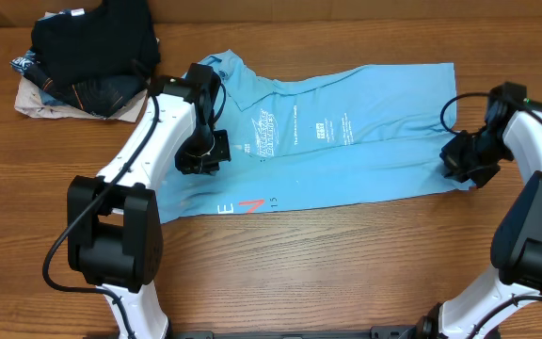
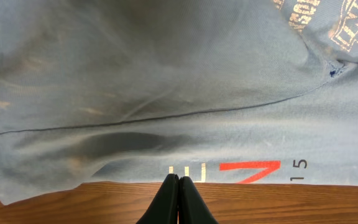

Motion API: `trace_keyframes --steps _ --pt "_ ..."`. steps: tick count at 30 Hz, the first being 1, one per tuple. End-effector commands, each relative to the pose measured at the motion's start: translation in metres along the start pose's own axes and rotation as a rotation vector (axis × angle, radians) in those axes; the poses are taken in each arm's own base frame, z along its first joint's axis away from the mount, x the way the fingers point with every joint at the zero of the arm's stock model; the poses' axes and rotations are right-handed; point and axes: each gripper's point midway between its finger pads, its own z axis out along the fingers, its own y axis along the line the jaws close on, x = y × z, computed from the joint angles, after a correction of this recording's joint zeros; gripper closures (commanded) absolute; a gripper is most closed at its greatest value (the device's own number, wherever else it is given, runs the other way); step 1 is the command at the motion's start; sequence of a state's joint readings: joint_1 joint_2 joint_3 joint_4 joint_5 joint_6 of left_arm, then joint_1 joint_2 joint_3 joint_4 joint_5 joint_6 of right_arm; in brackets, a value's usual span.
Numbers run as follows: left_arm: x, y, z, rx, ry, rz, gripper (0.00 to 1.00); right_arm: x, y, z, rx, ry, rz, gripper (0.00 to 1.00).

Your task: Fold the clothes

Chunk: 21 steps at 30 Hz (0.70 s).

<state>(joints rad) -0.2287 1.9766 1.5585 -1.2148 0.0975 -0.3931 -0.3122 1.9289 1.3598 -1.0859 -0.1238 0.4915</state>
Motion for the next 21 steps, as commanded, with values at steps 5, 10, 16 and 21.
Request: trace_keyframes --steps 5,10,16,21 --pt "0.004 0.009 0.013 -0.021 0.006 -0.05 0.96 0.001 -0.003 0.013 -0.015 -0.044 -0.02 0.92" --pt "0.01 0.013 0.034 -0.026 0.014 -0.071 0.96 -0.003 -0.002 0.021 -0.029 -0.068 -0.022 0.9" --pt "0.021 0.02 0.049 -0.043 0.041 -0.095 0.96 -0.006 -0.004 0.022 -0.023 -0.078 -0.006 0.9" --pt "0.029 0.026 0.059 -0.06 0.062 -0.107 0.96 -0.009 -0.01 0.029 0.013 -0.086 -0.004 0.9"
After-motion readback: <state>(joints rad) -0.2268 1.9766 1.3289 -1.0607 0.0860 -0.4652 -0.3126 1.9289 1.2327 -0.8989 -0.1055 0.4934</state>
